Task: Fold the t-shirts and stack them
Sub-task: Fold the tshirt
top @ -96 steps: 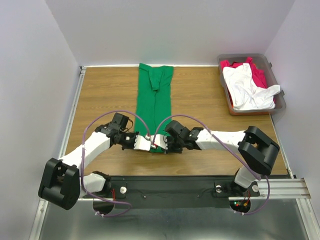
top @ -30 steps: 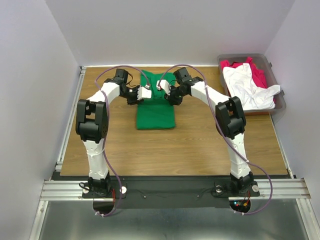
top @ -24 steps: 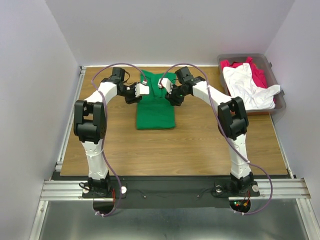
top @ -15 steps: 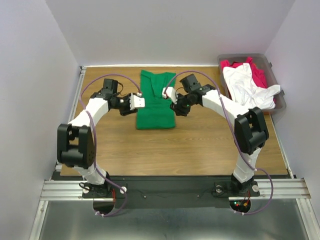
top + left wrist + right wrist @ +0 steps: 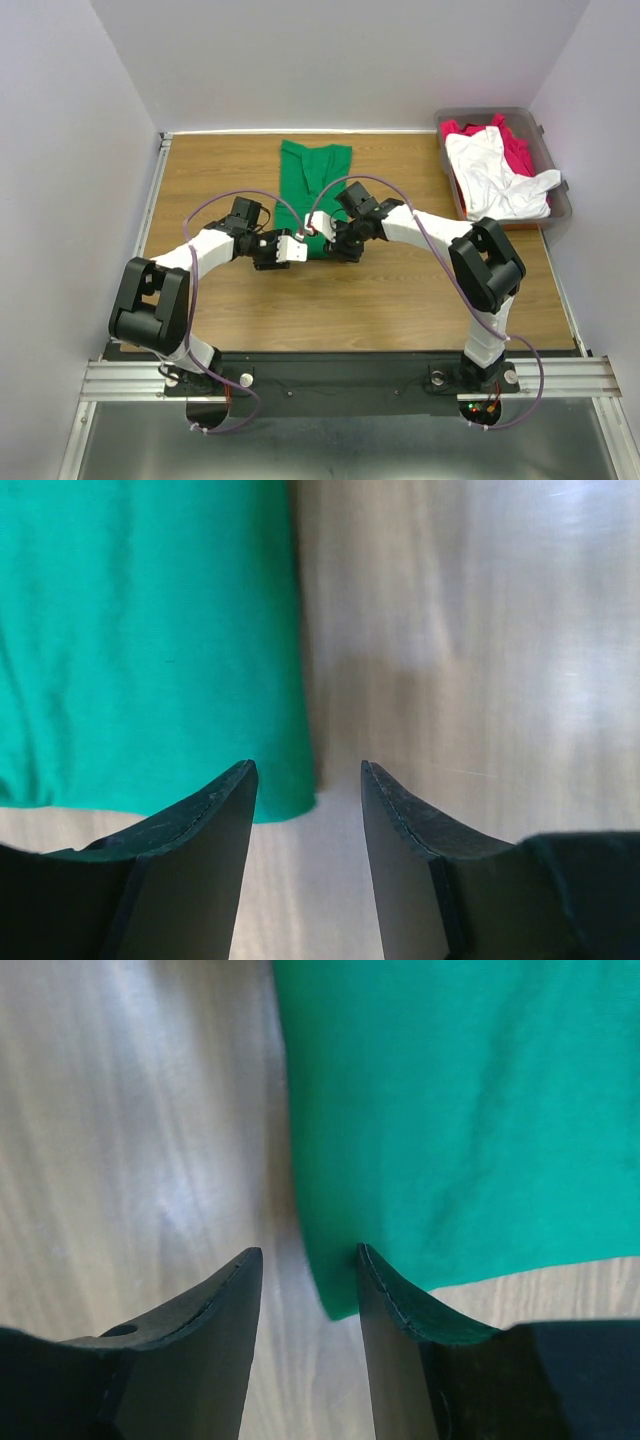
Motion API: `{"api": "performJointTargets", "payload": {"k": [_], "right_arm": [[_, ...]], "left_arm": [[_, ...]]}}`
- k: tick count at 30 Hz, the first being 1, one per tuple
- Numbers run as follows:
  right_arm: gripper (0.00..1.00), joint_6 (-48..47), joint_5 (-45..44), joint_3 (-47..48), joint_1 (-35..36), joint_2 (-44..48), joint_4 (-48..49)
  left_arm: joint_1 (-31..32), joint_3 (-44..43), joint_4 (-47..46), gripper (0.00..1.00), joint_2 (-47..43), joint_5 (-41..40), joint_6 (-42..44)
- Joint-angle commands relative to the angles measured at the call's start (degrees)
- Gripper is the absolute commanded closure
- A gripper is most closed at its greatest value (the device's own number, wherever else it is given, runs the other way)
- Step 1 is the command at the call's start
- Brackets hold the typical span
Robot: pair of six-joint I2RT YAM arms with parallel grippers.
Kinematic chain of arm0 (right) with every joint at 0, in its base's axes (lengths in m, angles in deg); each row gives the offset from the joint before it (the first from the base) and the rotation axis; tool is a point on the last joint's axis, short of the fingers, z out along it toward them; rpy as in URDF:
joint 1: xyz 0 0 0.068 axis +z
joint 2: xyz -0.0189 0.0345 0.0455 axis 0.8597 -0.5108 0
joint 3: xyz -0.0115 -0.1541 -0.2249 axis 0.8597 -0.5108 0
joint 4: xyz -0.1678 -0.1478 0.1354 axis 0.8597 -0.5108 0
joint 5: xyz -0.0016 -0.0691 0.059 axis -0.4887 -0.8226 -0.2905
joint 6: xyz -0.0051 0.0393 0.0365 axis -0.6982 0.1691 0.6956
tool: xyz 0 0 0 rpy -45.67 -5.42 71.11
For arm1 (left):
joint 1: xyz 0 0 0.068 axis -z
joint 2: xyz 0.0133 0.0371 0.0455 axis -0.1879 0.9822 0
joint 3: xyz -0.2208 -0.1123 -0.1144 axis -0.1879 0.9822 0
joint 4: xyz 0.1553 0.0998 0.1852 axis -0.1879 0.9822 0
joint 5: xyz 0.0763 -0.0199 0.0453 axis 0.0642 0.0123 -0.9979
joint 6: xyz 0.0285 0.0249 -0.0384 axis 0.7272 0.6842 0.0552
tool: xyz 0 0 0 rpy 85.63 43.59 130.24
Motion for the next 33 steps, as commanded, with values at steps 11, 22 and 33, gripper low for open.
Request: {"api": "performJointTargets", "payload": {"k": [11,22,33], "right_arm": [[0.99,-0.18,-4.73,-3.38,0.42,-2.61,7.11],[1.0,3.78,-5.17,1.62,-2.4,6.88,1.41],[0.99,0.26,-1.05,-3.2,-1.08,19.09,-11.51]], "left_arm": [[2.02,-2.09,-3.93,0.87,4.91,-5.58,0.36],[1.4,-11.49,7.31,1.0,-4.22,0.83,-4.39],[4.83,-7.01,17.6,1.0,-15.03,1.01,-1.4]]}}
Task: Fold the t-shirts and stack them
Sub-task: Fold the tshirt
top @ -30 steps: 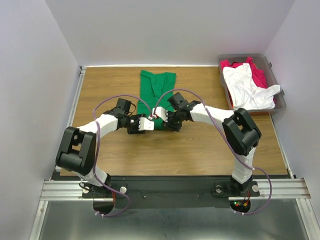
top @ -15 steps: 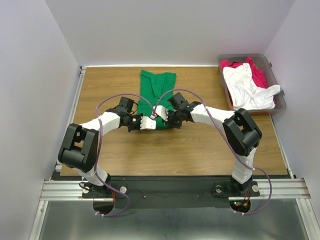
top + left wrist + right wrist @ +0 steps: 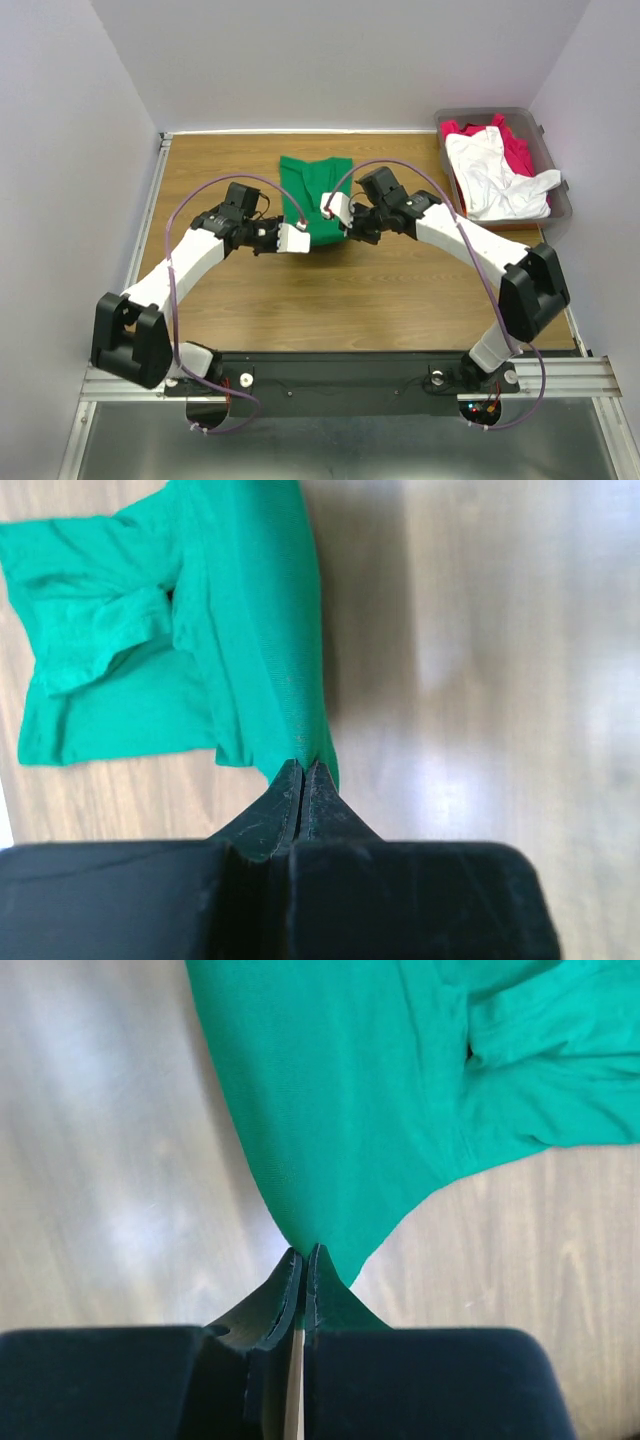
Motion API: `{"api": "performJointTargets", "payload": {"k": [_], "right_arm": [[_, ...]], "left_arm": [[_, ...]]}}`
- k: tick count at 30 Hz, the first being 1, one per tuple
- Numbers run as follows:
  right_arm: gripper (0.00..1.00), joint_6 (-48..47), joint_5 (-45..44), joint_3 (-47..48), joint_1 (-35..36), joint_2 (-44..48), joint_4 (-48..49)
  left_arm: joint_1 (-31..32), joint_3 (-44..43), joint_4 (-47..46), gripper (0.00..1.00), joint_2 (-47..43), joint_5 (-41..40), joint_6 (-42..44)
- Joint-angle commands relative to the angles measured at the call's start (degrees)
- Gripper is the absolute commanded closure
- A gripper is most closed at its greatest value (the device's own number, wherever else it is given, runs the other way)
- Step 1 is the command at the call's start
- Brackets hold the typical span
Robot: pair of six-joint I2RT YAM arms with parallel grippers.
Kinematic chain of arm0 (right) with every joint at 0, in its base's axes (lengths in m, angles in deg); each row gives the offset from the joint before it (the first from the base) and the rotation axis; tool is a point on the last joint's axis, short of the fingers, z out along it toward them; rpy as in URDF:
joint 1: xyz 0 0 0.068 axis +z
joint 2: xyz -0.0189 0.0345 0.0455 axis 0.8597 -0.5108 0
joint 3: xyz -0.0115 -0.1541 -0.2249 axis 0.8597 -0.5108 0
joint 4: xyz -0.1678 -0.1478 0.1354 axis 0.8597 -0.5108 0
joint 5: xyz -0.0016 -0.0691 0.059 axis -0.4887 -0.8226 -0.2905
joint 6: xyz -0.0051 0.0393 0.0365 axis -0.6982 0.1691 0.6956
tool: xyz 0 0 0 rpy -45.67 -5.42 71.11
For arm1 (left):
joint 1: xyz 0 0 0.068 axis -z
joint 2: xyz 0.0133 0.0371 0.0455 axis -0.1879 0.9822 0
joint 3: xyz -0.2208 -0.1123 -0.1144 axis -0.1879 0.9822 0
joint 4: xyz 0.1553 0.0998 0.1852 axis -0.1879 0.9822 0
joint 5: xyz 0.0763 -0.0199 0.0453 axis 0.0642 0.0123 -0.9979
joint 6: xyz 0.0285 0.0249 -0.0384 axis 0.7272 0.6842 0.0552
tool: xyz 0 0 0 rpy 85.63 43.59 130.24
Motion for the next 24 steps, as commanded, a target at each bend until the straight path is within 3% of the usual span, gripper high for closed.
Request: {"api": "performJointTargets", "payload": {"k": [1,6,13,18,24], "right_arm": [[0.99,-1.79,2.83,-3.29,1.91,7.96,-9.38],[0.99,-0.84,4.23,-9.8,9.55,17.21,-14.39],[0.99,-0.13,7.58,-12.35,10.62,23.54,-21.43],[0.99,-0.04,3.71,-9.73,9.92,21.27,-20.29],[0.99,-4.42,6.87,-2.34,1.93,14.94,-20.46]], "left_arm": [[2.16,2.34,9.47,1.0,-7.5,2.8,1.85],[7.68,5.77,21.07,1.0,-16.46,5.88,3.89],[12.01,8.94,26.89,1.0,-25.17,6.94,-1.48],[12.01,4.66,26.28,1.0,-22.2,7.99,-4.99],[11.31,-5.99,26.45,1.0,-12.27,4.4,-1.32]]}}
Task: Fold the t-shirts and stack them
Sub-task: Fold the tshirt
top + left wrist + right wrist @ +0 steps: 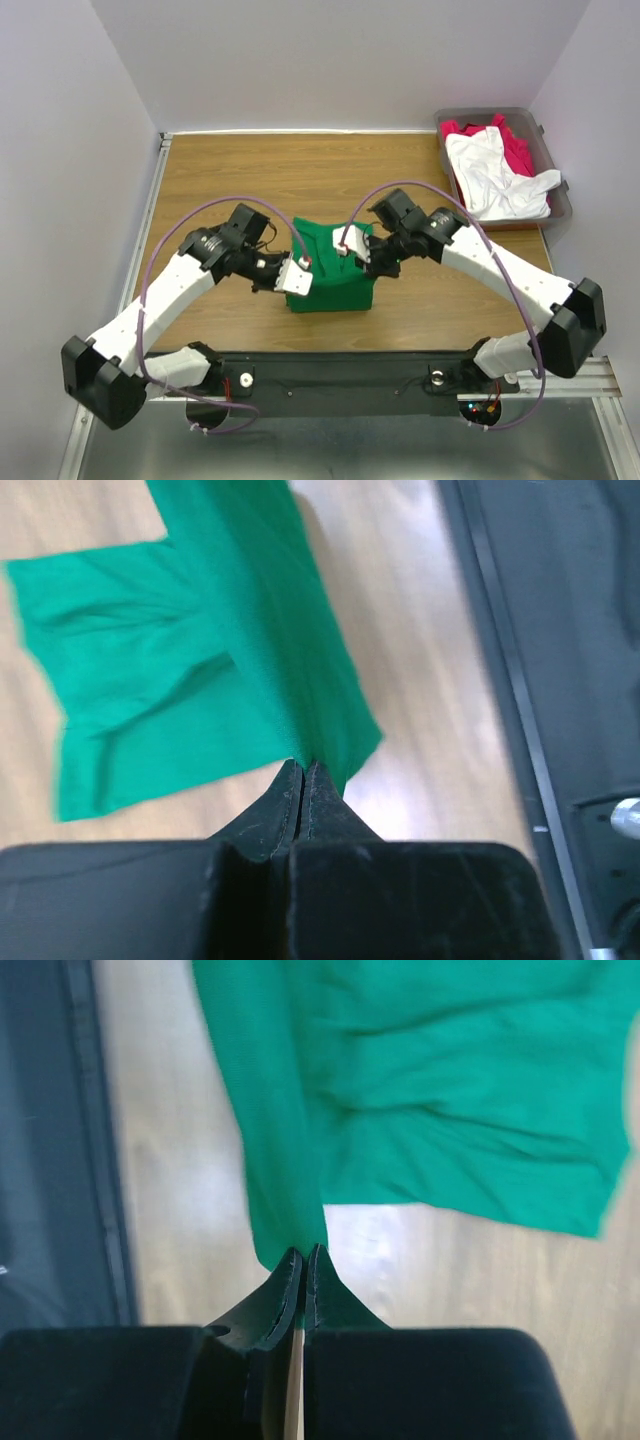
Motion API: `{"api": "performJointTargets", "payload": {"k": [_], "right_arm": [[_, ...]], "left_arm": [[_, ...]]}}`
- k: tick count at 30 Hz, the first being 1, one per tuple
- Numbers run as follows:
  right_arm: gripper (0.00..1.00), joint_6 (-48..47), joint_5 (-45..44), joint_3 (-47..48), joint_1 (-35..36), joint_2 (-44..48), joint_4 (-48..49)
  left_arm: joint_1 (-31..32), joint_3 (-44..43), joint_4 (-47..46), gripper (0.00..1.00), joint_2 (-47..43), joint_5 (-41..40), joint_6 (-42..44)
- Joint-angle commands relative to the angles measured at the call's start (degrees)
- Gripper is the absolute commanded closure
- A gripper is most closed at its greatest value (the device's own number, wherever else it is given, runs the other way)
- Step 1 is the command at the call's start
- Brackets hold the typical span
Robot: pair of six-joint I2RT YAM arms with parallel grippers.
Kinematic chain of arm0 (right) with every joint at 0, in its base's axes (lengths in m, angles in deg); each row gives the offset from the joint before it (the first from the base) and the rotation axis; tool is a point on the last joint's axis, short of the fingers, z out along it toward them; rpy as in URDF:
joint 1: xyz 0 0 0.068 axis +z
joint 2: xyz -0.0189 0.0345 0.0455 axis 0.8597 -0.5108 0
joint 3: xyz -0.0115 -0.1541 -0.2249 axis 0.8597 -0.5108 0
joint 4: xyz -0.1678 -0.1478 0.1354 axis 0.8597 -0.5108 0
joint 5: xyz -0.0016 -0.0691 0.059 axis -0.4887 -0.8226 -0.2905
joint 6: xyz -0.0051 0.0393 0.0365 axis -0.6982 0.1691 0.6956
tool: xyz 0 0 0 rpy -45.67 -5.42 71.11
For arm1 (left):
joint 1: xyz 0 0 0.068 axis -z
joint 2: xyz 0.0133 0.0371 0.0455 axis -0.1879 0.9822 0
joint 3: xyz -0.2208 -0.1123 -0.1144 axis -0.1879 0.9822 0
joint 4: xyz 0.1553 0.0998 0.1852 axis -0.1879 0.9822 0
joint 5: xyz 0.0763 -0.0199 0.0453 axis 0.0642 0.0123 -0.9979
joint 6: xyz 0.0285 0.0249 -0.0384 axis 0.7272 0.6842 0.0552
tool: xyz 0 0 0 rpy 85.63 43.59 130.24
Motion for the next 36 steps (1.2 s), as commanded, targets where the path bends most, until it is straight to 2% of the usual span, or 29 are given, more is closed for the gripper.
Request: {"api": "performJointTargets", "payload": {"k": [1,8,9,11,12,16,20,25,33,36], "right_arm": [[0.99,-4.34,0.01,5.9,-5.94,-2.59,-1.45],[0.99,-14.18,2.55,15.04,-15.6,-16.29,-1.36],[0.99,-14.81,3.08,16.44,-16.41,-20.92,-1.36],[0.99,-15.69,4.58,21.19,-18.51,-25.6,-1.36],[0.99,-15.87,5.8,22.77,-19.13,-30.76,-1.36],[0.99,-15.69,7.56,30.76,-21.86,-41.41,-0.84],[0.99,-15.43,8.09,31.67,-22.92,-47.06,0.31],[1.0,-12.88,10.03,28.77,-22.57,-47.6,2.24],[0.99,-9.72,11.96,11.99,-16.51,-34.96,4.53],[0.99,-5.95,13.89,8.64,-16.24,-30.47,4.53]], "left_arm": [[-1.52,-8.01,1.86,1.0,5.33,-2.6,2.78],[-11.34,-18.46,0.11,1.0,23.85,-2.17,10.95],[-12.41,-21.09,-0.33,1.0,26.24,-2.17,11.31],[-15.04,-24.0,-2.35,0.99,33.51,-2.26,11.06],[-15.58,-27.06,-2.97,0.97,35.91,-2.43,10.88],[-16.73,-34.63,-5.61,0.94,46.9,-2.87,7.28],[-16.73,-37.37,-9.21,0.93,53.93,-3.14,2.62],[-16.03,-34.75,-9.74,0.93,54.66,-2.34,0.6],[-12.43,-15.52,-10.18,0.96,38.86,-0.24,0.16],[-11.55,-12.24,-11.59,0.96,34.09,-0.06,-2.04]]}}
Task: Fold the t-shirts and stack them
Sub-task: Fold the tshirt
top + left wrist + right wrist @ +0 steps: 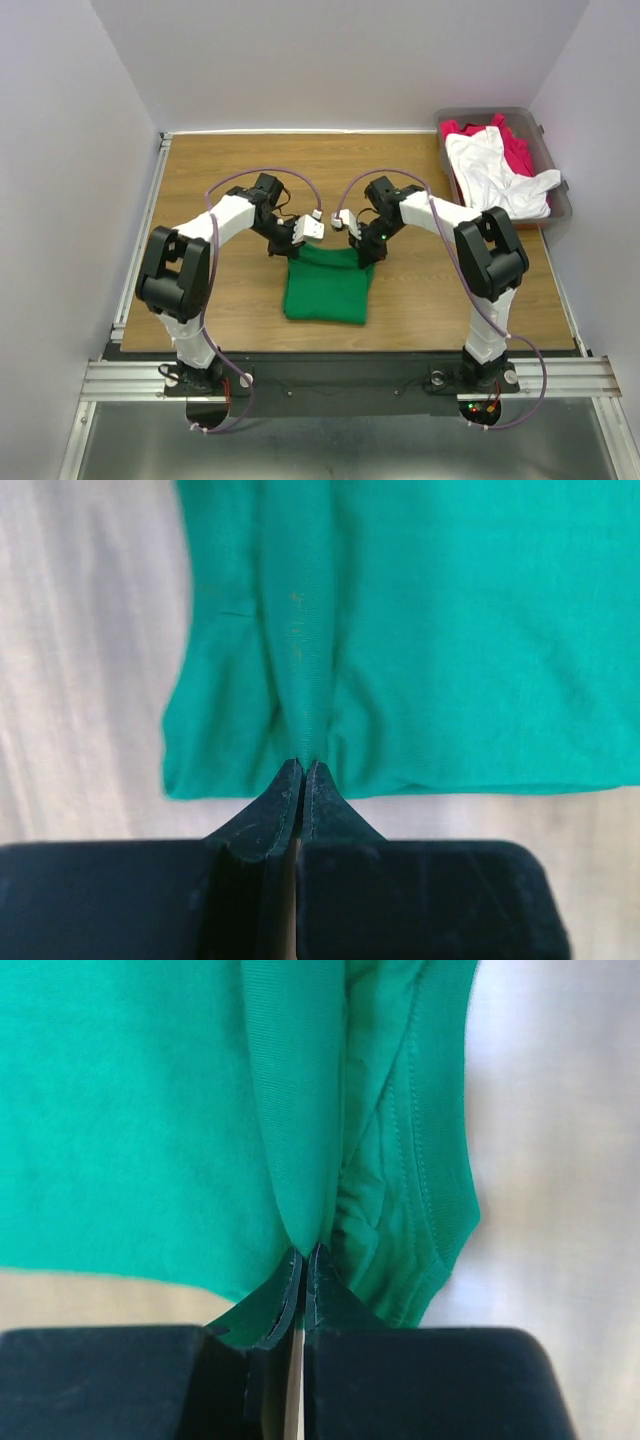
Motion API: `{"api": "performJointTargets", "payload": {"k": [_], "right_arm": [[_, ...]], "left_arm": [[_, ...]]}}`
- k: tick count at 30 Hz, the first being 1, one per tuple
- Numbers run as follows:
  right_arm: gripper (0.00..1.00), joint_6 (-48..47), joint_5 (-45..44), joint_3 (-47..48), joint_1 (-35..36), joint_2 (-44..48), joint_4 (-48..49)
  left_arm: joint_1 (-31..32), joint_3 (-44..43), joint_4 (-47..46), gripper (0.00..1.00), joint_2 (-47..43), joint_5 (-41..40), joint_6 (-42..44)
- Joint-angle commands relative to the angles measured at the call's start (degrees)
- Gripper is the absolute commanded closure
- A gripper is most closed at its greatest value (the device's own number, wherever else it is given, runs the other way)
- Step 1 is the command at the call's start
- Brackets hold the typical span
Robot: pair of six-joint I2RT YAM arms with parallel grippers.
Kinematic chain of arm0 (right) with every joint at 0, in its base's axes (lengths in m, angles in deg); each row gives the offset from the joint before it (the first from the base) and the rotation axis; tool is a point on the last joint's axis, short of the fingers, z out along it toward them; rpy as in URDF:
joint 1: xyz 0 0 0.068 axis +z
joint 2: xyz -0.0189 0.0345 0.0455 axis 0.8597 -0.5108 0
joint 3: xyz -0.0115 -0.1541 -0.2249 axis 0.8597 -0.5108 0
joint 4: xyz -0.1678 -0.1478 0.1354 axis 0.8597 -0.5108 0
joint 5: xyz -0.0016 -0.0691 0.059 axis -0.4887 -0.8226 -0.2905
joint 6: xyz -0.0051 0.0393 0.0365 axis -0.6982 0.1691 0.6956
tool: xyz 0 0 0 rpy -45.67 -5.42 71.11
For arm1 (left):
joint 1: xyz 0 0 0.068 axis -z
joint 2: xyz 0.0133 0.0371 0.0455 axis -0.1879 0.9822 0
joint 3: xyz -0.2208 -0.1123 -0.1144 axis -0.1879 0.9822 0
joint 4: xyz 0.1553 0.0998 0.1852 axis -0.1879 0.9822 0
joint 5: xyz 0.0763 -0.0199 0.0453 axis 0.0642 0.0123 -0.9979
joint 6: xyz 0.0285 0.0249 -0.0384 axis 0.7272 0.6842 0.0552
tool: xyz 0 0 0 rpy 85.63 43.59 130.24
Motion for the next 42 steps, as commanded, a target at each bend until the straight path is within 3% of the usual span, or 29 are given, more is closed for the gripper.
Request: {"api": "performJointTargets", "payload": {"k": [1,2,3,4,6,9,11,20,33,36,42], "right_arm": [[0.99,5.88,1.2,-3.71,0.66,6.73,-1.88],[0.95,5.9,0.59,-3.72,0.66,7.44,-1.96],[0.76,7.2,-0.38,-4.15,0.57,8.5,-2.05],[0.66,8.17,-0.73,-3.98,0.48,8.94,-2.05],[0.54,11.95,0.74,-2.15,-0.92,8.95,-2.05],[0.53,17.92,4.69,4.08,-3.73,6.06,-2.31],[0.56,20.56,6.72,7.16,-4.52,3.86,-2.23],[0.67,33.66,15.17,20.44,-4.27,-11.43,-1.26],[0.68,37.98,17.37,21.68,-0.66,-18.56,1.99],[0.68,37.98,17.46,21.33,0.04,-19.96,2.43],[0.72,37.71,16.93,20.98,1.27,-22.17,3.22]], "left_arm": [[0.21,2.82,0.65,0.93,-7.94,0.71,-2.76],[0.3,3.17,0.13,0.89,-7.95,0.71,-3.2],[0.47,3.79,-0.14,0.79,-8.56,0.53,-3.47],[0.65,3.97,-0.14,0.74,-8.66,0.27,-3.29],[0.83,3.62,-0.14,0.62,-8.48,-0.43,-3.12],[1.0,2.39,0.3,0.42,-8.74,0.79,-2.85],[1.97,1.77,-0.57,0.39,-8.83,1.67,-3.29],[7.5,-2.88,-5.85,0.41,-2.43,2.55,-6.98],[12.52,-4.29,-8.14,0.46,3.03,2.2,-8.65],[12.96,-4.64,-8.14,0.54,3.91,2.03,-8.74],[13.75,-4.65,-7.7,0.84,3.3,1.76,-8.48]]}}
